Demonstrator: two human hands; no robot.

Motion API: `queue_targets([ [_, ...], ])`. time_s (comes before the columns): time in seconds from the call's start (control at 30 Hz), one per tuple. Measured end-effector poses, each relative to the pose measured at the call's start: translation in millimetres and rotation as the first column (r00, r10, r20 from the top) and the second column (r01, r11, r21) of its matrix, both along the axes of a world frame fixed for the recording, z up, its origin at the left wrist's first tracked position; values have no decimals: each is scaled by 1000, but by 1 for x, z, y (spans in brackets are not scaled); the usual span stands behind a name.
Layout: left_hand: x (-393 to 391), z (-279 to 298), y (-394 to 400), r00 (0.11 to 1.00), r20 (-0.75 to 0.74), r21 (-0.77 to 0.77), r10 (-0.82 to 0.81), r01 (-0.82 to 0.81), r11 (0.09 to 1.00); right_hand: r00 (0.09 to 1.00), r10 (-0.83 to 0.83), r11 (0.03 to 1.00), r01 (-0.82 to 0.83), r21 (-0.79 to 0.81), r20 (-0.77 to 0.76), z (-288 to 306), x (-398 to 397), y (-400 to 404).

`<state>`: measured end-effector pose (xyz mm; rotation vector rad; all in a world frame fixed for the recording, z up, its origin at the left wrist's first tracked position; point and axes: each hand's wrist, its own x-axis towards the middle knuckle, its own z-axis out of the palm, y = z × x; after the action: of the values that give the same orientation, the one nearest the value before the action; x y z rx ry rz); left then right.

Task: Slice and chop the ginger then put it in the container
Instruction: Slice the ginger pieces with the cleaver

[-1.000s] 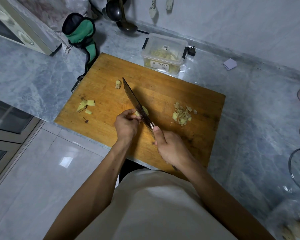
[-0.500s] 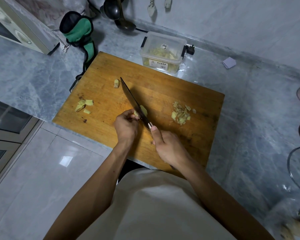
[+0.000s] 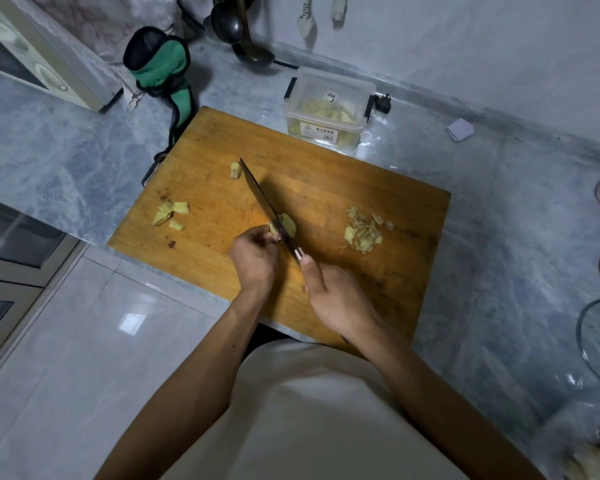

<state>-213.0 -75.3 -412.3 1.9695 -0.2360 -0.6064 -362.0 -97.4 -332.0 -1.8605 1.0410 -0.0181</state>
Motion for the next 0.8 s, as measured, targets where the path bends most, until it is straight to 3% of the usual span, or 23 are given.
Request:
queue_targets([
  [0.8,5,6,-6,998,45,34,-41,40,999,1000,-17,1000,17,14,-5,7,8,-7],
])
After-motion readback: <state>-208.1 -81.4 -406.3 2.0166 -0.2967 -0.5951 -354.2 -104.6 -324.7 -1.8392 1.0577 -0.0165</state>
